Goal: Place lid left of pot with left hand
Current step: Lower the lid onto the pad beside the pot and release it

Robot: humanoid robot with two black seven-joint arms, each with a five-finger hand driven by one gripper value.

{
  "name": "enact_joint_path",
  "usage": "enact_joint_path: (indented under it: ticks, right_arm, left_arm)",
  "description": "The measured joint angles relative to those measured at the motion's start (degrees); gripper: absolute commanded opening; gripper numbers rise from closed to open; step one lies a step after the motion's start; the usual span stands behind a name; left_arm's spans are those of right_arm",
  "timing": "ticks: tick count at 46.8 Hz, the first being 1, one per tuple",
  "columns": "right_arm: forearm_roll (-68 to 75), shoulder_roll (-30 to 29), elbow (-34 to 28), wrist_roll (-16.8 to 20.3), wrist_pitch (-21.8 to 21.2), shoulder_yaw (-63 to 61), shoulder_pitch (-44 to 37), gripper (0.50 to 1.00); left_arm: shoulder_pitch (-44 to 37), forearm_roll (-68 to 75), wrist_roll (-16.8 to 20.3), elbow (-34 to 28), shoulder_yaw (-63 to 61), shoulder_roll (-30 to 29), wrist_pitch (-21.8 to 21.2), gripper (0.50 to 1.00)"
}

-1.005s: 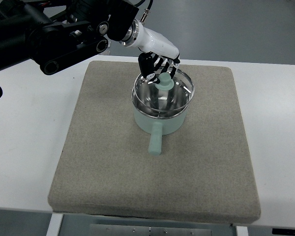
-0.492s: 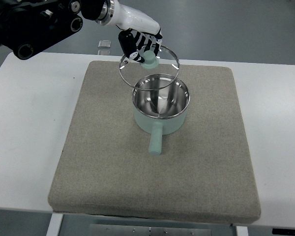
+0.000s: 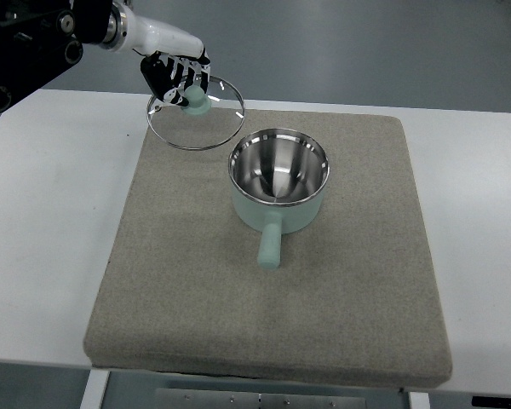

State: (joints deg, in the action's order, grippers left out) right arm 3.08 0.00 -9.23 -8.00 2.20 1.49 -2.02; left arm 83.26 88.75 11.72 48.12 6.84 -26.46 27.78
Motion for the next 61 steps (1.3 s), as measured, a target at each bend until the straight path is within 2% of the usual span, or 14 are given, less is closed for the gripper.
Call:
enact_joint_path:
  ticks: [22,23,25,28,29,43,47,56,61]
  right_arm:
    - [0.0,0.0,0.0,0.0,0.0,0.0,0.0,0.924]
    - [0.0,0.0,0.0,0.0,0.0,0.0,0.0,0.924]
    - [0.0,0.0,0.0,0.0,0.0,0.0,0.0,0.924]
    - [0.0,0.0,0.0,0.0,0.0,0.0,0.0,0.924]
    - [0.0,0.0,0.0,0.0,0.0,0.0,0.0,0.924]
    - [0.0,0.0,0.0,0.0,0.0,0.0,0.0,0.924]
    - [0.0,0.0,0.0,0.0,0.0,0.0,0.0,0.924]
    - [0.0,0.0,0.0,0.0,0.0,0.0,0.0,0.924]
    - [0.0,0.0,0.0,0.0,0.0,0.0,0.0,0.924]
  left_arm:
    - [-8.0,0.3,-0.2,-1.8,0.0,0.6,-5.5,0.5]
    - [-8.3,0.3,-0.2,-1.8,0.0,0.6,-5.6,0.518]
    - [-8.8,0.3,-0.2,-1.8,0.0,0.7,-5.6,0.608]
    - [-9.6,0.3,-0.2,-1.8,0.0,1.0,-6.1,0.948]
    - [-9.8,0.3,-0.2,-1.8,0.0,1.1,-6.3,0.994]
    - [-12.8,-1.6,-0.3,-3.1,0.8,1.4,-8.1,0.996]
    - [-13.6,-6.0,-0.3,-3.8,0.9,2.2,-9.8,0.996]
    - [-15.8,-26.2,-0.2,-6.9,0.9,4.8,-17.1,0.996]
    - [-16.0,-41.0,-0.2,-7.4,1.0,4.9,-18.4,0.996]
